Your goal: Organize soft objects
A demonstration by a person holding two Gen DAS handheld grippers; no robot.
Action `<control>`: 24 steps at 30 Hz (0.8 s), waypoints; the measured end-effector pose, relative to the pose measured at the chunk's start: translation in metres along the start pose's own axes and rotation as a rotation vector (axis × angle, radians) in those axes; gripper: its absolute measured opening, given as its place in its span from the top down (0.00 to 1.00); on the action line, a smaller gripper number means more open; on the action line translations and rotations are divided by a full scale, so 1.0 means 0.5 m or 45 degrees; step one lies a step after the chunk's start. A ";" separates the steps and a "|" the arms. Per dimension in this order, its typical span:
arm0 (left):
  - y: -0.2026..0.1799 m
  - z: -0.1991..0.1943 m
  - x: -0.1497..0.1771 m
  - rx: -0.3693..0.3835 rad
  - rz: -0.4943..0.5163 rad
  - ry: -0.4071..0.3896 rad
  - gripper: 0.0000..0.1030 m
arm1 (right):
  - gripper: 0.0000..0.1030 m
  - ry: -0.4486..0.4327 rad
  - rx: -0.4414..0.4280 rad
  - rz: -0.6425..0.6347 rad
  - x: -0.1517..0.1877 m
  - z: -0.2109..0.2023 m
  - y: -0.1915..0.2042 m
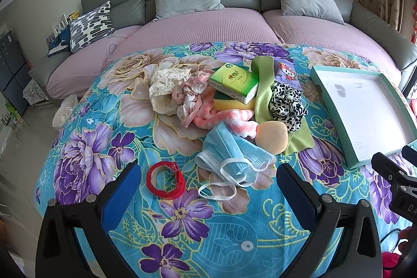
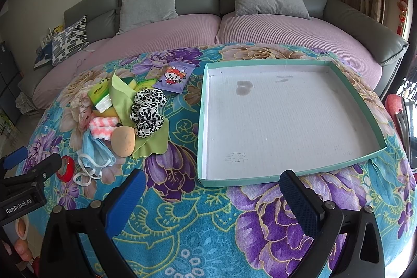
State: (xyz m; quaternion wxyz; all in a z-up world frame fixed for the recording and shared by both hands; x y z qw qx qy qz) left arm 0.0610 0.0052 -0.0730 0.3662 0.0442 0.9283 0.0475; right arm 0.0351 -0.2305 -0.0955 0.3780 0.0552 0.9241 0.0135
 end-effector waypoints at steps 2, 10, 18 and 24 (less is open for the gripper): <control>0.000 0.000 0.000 0.001 -0.001 0.001 0.00 | 0.00 0.001 0.000 0.000 0.000 0.000 0.000; -0.001 0.000 0.001 0.003 -0.001 0.000 0.00 | 0.00 0.003 0.001 -0.002 0.000 0.001 -0.001; 0.001 0.001 0.003 0.051 -0.030 0.003 0.00 | 0.00 -0.010 0.023 -0.010 -0.002 -0.005 -0.004; 0.028 0.017 -0.003 0.069 -0.058 -0.008 0.00 | 0.00 0.012 -0.024 -0.035 -0.020 -0.010 0.026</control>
Point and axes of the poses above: each gripper's, at about its wrist camera, not at the fingertips, and z roughly the way its jaws point, y to its left, x to its underside, the point moved 10 cm from there along z, roughly the way its jaws point, and after that the axes turned 4 degrees about -y, right-handed, at the moved point
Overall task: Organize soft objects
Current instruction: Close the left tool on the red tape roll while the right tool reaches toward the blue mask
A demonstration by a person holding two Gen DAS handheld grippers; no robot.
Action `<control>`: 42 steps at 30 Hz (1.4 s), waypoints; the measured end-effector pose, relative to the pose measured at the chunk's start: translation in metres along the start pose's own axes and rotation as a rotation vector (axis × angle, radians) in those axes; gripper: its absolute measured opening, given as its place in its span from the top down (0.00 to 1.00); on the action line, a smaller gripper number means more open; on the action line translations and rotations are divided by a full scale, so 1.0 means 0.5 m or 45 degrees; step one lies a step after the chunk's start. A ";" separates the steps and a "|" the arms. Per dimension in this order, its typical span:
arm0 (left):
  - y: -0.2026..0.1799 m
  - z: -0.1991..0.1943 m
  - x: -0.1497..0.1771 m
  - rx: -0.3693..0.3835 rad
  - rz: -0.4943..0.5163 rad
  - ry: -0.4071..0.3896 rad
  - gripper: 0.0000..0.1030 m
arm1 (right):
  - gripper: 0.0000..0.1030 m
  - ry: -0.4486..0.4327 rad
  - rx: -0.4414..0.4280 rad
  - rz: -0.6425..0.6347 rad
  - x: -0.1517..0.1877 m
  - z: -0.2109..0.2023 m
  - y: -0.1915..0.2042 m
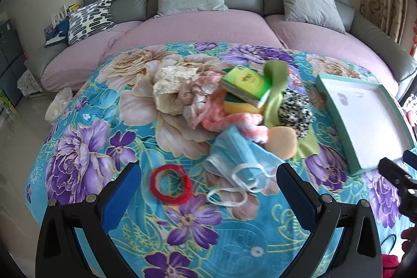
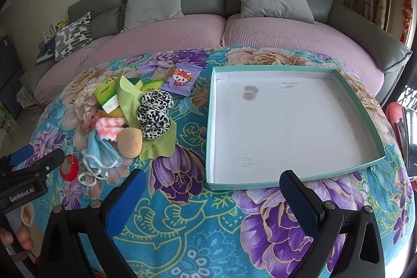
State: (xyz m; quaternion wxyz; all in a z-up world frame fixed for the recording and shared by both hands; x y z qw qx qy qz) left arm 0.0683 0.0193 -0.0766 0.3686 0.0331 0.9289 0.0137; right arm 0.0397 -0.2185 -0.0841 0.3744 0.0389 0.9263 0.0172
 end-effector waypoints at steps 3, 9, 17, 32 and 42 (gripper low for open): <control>0.035 0.016 0.000 -0.011 -0.054 0.007 0.00 | 0.00 0.006 -0.031 -0.010 -0.016 0.001 0.021; 0.106 0.034 0.003 -0.037 -0.135 -0.022 0.00 | 0.00 0.058 -0.080 -0.038 -0.037 0.027 0.075; 0.147 0.086 0.044 -0.018 -0.183 0.050 0.00 | 0.00 0.143 -0.146 -0.111 -0.029 0.081 0.169; 0.123 0.150 0.091 0.025 -0.172 0.182 0.11 | 0.00 0.230 -0.210 -0.203 0.030 0.146 0.243; 0.096 0.160 0.102 0.077 -0.131 0.215 0.30 | 0.00 0.228 -0.221 -0.220 0.031 0.157 0.259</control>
Point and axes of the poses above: each gripper's, at about its wrist camera, not at the fingertips, and z roughly the way its jaws point, y to its left, x to its underside, the point moved 10 cm from there along z, roughly the way its jaws point, and after that the axes turned 4 degrees about -y, right-handed, at the moved point
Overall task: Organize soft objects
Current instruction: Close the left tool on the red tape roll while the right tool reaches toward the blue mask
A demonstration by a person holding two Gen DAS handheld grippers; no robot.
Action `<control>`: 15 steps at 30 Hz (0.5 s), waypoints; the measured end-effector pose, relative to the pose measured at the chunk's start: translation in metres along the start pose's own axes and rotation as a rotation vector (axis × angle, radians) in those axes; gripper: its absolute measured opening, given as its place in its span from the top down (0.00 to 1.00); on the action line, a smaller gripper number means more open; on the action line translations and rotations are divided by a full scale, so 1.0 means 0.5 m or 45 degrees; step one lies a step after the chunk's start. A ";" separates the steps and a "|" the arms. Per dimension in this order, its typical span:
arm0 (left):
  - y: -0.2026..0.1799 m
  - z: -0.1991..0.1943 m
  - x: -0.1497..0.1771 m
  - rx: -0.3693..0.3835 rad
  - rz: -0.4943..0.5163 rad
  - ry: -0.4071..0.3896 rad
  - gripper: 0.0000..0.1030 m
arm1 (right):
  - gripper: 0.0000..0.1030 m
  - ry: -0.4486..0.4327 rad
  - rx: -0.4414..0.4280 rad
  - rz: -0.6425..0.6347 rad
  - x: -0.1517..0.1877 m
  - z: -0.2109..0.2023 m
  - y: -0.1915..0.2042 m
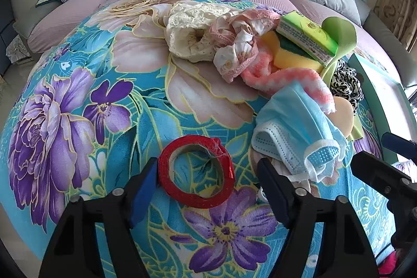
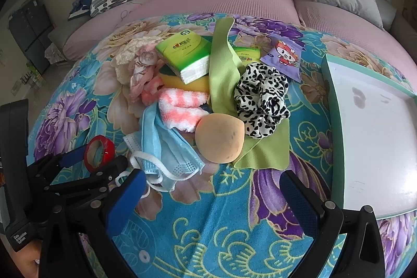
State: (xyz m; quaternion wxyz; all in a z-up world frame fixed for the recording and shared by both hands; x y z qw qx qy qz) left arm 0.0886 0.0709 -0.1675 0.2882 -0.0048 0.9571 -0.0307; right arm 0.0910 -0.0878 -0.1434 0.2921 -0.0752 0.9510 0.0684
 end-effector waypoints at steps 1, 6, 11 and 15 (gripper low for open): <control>-0.001 0.000 0.000 0.002 0.000 0.002 0.30 | 0.00 0.000 -0.001 -0.002 -0.001 0.001 0.001; 0.000 0.000 -0.001 -0.015 0.001 0.000 0.46 | 0.00 0.000 -0.003 -0.009 -0.001 0.005 0.008; 0.015 -0.001 -0.005 -0.011 -0.029 -0.009 0.48 | 0.00 0.005 -0.027 -0.019 -0.001 0.011 0.019; 0.023 -0.005 -0.005 -0.018 -0.044 -0.014 0.48 | 0.00 0.009 -0.058 -0.048 0.001 0.019 0.038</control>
Point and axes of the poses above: each gripper's, at about its wrist camera, not at the fingertips, and z roughly the way its jaws point, y to its left, x to its underside, the point moved 10 cm from there along z, roughly the way its jaws point, and after that the axes turned 4 degrees about -y, right-handed, at the moved point
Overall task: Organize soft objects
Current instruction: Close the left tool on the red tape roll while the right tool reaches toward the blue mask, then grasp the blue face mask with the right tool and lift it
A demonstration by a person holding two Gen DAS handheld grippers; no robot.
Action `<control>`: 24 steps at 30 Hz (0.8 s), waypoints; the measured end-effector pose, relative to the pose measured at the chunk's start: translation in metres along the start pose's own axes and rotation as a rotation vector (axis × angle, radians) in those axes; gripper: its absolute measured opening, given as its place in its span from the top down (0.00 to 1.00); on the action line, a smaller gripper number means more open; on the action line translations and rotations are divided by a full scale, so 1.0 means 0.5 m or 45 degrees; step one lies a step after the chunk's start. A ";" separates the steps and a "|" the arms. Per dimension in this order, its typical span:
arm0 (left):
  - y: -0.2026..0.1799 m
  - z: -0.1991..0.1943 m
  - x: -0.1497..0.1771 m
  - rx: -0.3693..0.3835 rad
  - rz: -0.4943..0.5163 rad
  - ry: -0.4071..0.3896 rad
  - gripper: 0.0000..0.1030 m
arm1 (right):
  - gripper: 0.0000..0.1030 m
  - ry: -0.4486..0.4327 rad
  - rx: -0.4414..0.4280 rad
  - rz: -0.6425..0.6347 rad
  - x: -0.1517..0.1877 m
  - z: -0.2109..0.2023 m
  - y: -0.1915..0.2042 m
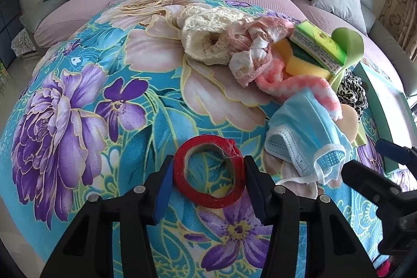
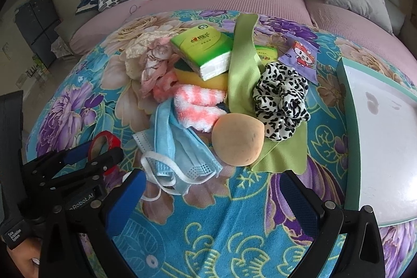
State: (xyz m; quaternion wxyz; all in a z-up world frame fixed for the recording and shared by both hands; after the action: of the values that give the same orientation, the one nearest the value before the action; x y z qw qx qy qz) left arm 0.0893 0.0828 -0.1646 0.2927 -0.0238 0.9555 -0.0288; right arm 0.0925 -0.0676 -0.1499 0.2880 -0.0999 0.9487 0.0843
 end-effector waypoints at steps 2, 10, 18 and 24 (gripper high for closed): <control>0.009 -0.003 -0.002 -0.008 -0.019 -0.005 0.48 | 0.00 0.001 -0.025 -0.009 0.000 0.007 0.010; 0.059 -0.025 -0.016 -0.030 -0.099 -0.053 0.48 | 0.00 -0.062 -0.088 -0.056 -0.019 0.006 0.046; 0.082 -0.036 -0.018 -0.026 -0.142 -0.067 0.48 | 0.01 -0.097 -0.073 -0.165 -0.033 0.010 0.077; 0.093 -0.037 -0.016 -0.030 -0.160 -0.069 0.48 | 0.38 -0.070 -0.103 -0.172 -0.026 0.031 0.085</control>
State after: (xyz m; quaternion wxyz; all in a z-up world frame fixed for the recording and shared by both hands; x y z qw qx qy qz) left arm 0.0842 0.1305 -0.1478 0.3159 -0.0879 0.9440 -0.0353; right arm 0.1015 -0.0213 -0.1510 0.3146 -0.1728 0.9274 0.1056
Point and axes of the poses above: each gripper's, at about its wrist camera, not at the fingertips, and z roughly the way its jaws point, y to its left, x to its underside, the point moved 10 cm from there along z, roughly the way its jaws point, and after that the axes turned 4 degrees about -y, right-handed, at the moved point
